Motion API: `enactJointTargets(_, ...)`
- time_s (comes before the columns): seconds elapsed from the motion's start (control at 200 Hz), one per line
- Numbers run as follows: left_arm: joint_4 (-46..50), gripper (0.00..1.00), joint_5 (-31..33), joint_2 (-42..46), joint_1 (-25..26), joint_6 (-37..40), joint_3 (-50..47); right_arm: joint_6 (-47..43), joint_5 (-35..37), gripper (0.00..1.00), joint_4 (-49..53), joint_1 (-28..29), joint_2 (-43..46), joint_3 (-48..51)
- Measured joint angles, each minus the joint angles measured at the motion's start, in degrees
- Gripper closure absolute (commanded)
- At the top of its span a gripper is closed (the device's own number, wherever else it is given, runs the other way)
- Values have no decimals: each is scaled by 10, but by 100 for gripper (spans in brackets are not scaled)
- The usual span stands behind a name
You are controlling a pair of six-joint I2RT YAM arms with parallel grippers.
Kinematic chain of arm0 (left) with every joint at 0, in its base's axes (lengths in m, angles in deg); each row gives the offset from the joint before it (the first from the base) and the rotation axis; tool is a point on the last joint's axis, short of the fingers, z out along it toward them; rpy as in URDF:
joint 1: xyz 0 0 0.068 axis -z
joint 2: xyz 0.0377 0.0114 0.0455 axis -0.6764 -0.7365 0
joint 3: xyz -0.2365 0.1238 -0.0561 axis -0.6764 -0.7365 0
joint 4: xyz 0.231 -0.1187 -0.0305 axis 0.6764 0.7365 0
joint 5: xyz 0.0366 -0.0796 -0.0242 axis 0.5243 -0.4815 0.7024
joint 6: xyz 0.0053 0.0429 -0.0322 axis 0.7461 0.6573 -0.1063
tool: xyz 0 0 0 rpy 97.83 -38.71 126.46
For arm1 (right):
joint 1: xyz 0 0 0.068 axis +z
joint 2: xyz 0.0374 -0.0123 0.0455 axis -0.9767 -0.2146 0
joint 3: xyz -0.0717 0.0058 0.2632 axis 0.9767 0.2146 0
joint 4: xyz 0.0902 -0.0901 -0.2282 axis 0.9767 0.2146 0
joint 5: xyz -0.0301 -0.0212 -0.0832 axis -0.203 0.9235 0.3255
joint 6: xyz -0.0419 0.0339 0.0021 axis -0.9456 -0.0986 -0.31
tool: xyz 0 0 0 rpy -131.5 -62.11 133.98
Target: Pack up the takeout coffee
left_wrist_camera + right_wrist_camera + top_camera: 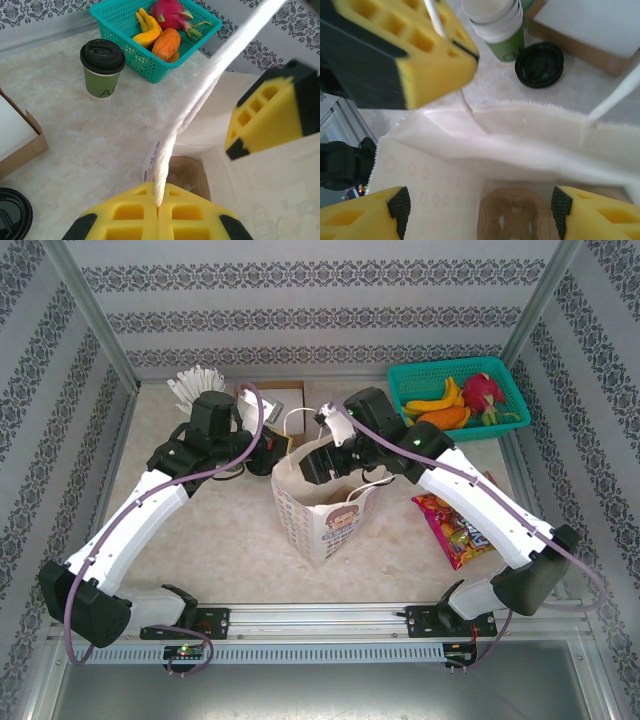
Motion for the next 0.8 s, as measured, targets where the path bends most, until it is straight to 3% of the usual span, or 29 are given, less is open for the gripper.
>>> enactJointTargets(0.065,0,100,0,0,0,0,-1,1,12,2,1,-9,8,-12)
enactJointTargets(0.305,0,100,-1,0,0,0,-7,9,31,2,1,-95,47,-8)
enactJointTargets(0.48,0,100,-16,1,0,0,-8,-4,1,2,-2,-106,45,13)
enactJointTargets(0.65,0,100,-14,1,0,-8,-7,1,65,2,14,-117,16,2)
enactJointTargets(0.799,0,100,19,1,0,-61,-6,49,132,2,39,-123,37,12)
